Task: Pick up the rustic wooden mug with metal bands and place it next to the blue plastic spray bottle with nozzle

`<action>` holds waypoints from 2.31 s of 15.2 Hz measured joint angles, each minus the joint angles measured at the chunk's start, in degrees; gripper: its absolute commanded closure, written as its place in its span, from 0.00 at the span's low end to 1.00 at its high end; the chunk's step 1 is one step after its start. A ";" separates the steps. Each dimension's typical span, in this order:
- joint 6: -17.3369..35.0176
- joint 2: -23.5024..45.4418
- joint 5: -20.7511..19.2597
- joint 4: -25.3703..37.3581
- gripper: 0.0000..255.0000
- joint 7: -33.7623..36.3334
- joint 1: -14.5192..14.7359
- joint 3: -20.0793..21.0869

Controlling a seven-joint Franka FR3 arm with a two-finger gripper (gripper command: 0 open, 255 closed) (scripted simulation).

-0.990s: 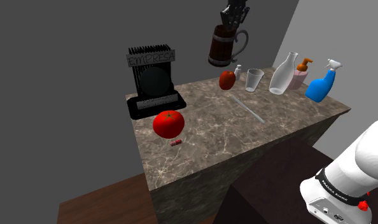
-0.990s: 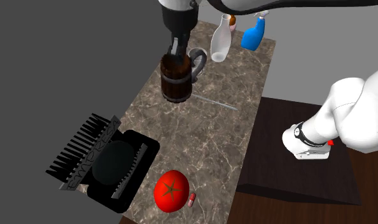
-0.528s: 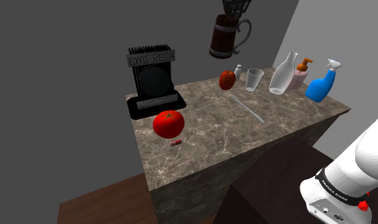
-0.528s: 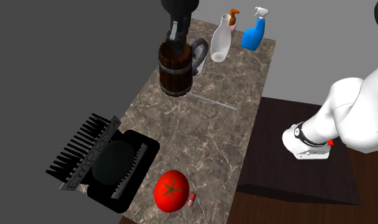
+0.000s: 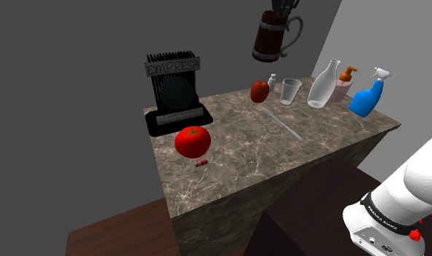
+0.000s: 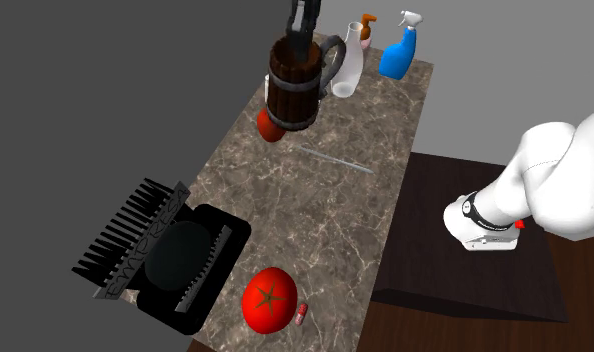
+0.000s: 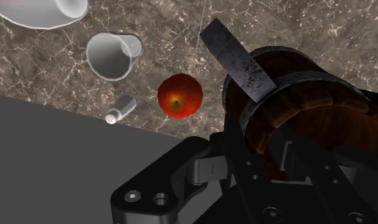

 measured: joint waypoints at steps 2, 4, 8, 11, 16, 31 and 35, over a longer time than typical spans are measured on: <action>0.61 -3.08 0.40 -3.47 1.00 -2.62 -1.48 -1.30; 1.47 -5.96 0.66 -7.01 1.00 -5.10 -2.74 -2.62; 3.12 -10.13 0.81 -12.46 1.00 -10.02 -4.99 -5.40; 4.15 -12.99 0.65 -16.07 1.00 -13.83 -6.61 -7.67; 3.86 -15.80 0.08 -18.02 1.00 -20.71 -9.32 -11.84; 5.37 -16.54 -1.13 -18.70 1.00 -40.65 -16.39 -24.85; 8.13 -17.36 -1.43 -22.25 1.00 -40.71 -16.57 -25.03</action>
